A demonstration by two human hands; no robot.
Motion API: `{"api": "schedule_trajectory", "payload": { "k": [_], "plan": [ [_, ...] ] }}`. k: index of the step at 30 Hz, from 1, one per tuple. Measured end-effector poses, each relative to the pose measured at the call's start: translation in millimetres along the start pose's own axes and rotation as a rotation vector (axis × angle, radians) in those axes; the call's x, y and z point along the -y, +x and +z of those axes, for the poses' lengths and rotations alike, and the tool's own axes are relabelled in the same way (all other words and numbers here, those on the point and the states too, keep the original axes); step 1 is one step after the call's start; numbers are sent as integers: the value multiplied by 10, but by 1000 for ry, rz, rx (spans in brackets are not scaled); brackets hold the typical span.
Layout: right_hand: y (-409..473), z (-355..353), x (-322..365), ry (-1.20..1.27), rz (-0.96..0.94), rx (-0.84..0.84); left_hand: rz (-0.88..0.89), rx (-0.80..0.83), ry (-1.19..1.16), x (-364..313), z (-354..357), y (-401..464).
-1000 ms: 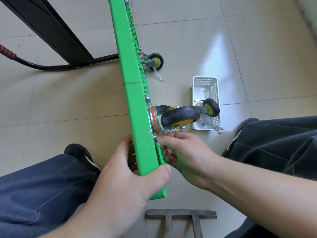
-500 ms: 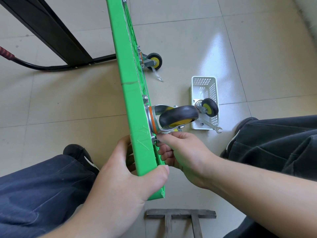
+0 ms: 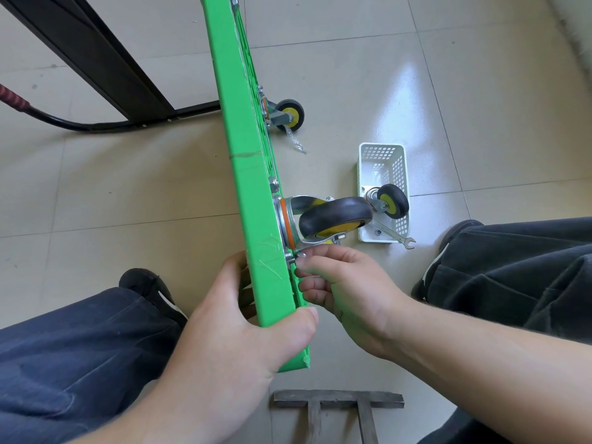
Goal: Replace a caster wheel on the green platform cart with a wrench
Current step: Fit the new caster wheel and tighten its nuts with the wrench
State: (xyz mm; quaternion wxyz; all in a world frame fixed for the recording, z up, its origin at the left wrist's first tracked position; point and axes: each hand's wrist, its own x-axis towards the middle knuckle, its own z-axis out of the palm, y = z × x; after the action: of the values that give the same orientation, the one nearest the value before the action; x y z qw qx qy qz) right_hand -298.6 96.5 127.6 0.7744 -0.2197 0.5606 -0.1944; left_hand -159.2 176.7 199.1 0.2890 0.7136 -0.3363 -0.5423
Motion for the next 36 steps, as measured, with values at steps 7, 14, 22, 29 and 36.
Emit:
{"api": "schedule_trajectory", "payload": {
  "k": [7, 14, 22, 29, 36],
  "plan": [
    [-15, -33, -35, -89, -67, -8, 1, 2, 6, 2, 12, 1],
    [-64, -39, -62, -278, -64, -34, -1, 16, -15, -3, 18, -3],
    [-97, -18, -35, -360, -103, 12, 6, 15, -17, 31, 18, 12],
    [-105, -39, 9, -399, -148, -32, -4, 27, -30, 8, 20, 7],
    [-45, -68, 5, -202, -128, -72, 3, 14, 11, 14, -5, 10]
  ]
}}
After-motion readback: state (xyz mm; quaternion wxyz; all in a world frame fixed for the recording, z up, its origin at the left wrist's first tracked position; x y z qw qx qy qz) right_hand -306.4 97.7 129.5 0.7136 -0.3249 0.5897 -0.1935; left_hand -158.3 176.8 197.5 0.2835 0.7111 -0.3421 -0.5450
